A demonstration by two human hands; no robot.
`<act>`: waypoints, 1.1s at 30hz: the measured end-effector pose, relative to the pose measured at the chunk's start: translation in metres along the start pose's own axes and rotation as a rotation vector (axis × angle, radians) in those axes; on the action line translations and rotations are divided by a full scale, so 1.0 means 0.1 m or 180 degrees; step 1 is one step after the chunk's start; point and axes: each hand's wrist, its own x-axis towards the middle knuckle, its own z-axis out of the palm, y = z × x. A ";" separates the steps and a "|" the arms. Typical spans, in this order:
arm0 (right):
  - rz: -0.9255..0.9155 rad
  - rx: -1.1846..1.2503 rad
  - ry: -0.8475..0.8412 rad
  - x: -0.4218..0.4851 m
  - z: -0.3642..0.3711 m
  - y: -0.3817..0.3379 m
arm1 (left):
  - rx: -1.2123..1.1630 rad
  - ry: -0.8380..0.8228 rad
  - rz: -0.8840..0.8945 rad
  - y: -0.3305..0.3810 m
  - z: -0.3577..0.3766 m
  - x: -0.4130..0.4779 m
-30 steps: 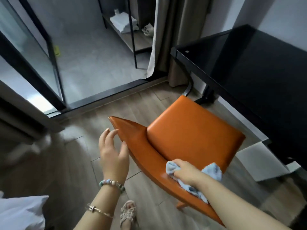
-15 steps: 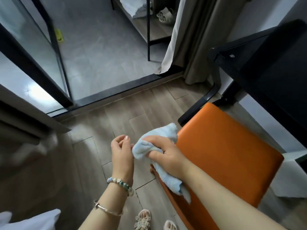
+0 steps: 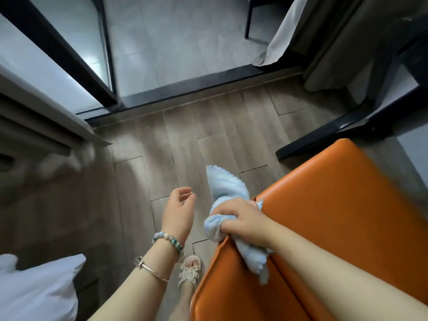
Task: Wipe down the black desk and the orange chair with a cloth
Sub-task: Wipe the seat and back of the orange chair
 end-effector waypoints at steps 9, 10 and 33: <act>0.1518 -0.1839 0.0072 0.63 -0.27 1.25 | 0.0508 -0.0277 -0.0098 -0.27 0.43 0.50; 0.1586 -0.1665 0.0230 0.65 -0.21 1.24 | 0.0601 -0.0339 -0.0123 -0.27 0.46 0.54; 0.3248 -0.1823 0.0743 0.82 -0.99 1.82 | 0.2981 -0.2610 0.1099 1.13 1.92 1.99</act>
